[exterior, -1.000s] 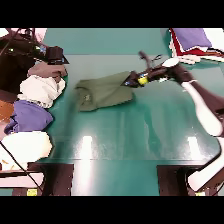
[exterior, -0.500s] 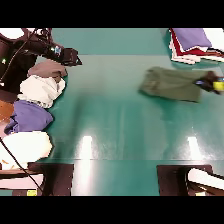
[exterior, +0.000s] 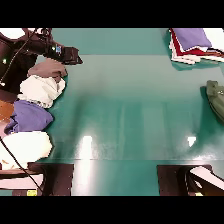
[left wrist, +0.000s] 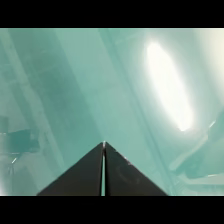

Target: Fold the shirts.

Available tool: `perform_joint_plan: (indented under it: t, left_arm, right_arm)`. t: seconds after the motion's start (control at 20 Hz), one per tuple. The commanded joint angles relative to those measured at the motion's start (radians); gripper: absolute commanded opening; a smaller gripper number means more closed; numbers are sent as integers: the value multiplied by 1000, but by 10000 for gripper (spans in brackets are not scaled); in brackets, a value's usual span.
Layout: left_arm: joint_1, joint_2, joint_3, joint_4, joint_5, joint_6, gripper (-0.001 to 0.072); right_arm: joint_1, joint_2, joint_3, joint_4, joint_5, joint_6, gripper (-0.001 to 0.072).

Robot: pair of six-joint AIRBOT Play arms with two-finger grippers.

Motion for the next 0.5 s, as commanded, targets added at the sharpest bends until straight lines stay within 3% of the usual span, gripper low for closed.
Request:
perform_joint_plan:
  t: [0.0,0.25,0.3,0.35,0.4,0.45]
  left_arm:
    - [0,1,0,1,4,-2,22]
    - [0,1,0,1,3,-2,22]
    - [0,1,0,1,3,-1,22]
    - [0,1,0,1,3,-1,22]
    - [0,1,0,1,2,-1,22]
    - [0,1,0,1,-1,-2,22]
  right_arm:
    - [-43,8,-1,-137,1,35,16]
    - [-43,-2,81,-370,56,143,40]
    - [-43,-18,98,-381,73,142,271]
    - [-44,-39,116,-382,94,143,620]
    - [-43,-61,144,-382,133,143,698]
    - [-43,-81,182,-381,179,143,695]
